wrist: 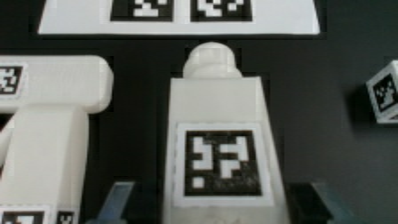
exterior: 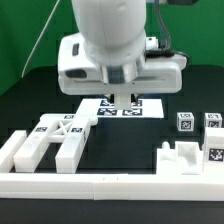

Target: Assemble chair

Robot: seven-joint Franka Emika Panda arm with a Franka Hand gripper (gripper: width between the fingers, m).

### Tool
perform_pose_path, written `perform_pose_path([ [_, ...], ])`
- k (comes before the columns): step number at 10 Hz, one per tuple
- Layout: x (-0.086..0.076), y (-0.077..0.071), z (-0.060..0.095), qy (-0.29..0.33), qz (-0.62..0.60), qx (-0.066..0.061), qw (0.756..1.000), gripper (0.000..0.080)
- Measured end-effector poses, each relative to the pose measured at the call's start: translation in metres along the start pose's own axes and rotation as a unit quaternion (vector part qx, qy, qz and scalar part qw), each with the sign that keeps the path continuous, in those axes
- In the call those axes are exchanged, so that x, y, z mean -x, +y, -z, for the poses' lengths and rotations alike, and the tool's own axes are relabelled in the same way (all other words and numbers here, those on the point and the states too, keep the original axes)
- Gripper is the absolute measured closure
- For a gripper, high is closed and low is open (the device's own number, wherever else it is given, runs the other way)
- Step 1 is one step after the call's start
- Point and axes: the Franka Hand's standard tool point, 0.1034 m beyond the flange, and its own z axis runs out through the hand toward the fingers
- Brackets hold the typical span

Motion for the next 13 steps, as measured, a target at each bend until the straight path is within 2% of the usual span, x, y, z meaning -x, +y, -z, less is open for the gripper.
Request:
perform_pose_path([
  [1,-0.011,-0.016,0.023,0.037,0.001,-0.025,0.999,0.0514],
  [2,-0.019,-0.027,0.057,0.103,0.008,-0.043,0.994,0.0514],
  [3,-0.019,-0.03,0.076,0.149,0.011,-0.045,0.988,0.0514],
  [4,-0.019,-0.028,0.085,0.201,0.012,-0.042,0.979,0.0514],
  [6,-0.022,-0.025,0.081,0.266,0.007,-0.038,0.963,0.0514],
  [8,-0.029,-0.024,0.086,0.339,0.003,-0.031,0.94,0.0514],
  [10,-0.042,-0.046,0.103,0.44,0.004,-0.033,0.897,0.0514],
  [11,-0.045,-0.053,0.105,0.477,0.007,-0.028,0.878,0.0514],
  [12,-0.048,-0.054,0.111,0.542,0.006,-0.016,0.84,0.0514],
  [13,-0.048,-0.052,0.106,0.554,0.006,-0.011,0.832,0.0514],
])
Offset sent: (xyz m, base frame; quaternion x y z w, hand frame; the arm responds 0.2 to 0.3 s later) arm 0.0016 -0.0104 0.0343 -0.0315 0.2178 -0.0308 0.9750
